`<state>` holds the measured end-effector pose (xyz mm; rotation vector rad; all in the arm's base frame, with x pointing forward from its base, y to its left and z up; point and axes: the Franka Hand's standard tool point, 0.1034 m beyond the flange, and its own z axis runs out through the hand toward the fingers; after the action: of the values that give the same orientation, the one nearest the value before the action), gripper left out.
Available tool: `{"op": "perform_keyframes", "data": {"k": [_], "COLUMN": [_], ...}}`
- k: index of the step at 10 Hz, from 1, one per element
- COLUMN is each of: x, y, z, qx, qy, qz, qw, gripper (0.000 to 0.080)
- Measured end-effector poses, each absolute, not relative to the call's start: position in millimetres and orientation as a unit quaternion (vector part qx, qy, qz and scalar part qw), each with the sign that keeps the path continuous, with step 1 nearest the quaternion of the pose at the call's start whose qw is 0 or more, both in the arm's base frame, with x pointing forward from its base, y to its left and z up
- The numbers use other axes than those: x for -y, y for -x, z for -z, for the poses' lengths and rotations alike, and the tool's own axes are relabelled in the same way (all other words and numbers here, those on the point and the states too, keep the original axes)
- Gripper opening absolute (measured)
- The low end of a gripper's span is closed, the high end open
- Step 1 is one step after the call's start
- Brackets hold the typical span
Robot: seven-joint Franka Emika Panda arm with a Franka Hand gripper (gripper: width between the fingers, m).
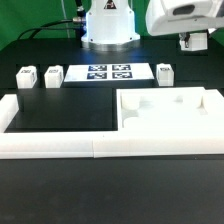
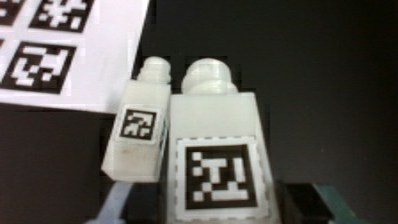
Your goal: Assemble square table
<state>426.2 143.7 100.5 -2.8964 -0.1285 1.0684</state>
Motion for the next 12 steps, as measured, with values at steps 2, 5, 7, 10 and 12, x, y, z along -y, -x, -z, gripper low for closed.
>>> {"op": "perform_keyframes", "data": {"k": [2, 5, 7, 10, 12], "x": [-133, -127, -125, -117, -102], "y": [-472, -530, -528, -551, -614], "z": [-108.3, -133.5, -131.5, -132.0, -159.4], "qx": [0.059, 0.062, 0.059, 0.069, 0.084], "qy": [0.955, 0.984, 0.992, 0.996, 0.994], "qz": [-0.286, -0.160, -0.099, -0.009, 0.050], "qw": [0.046, 0.057, 0.055, 0.056, 0.057], "gripper": [0.0291, 0.0291, 0.0291, 0.0291, 0.0291]}}
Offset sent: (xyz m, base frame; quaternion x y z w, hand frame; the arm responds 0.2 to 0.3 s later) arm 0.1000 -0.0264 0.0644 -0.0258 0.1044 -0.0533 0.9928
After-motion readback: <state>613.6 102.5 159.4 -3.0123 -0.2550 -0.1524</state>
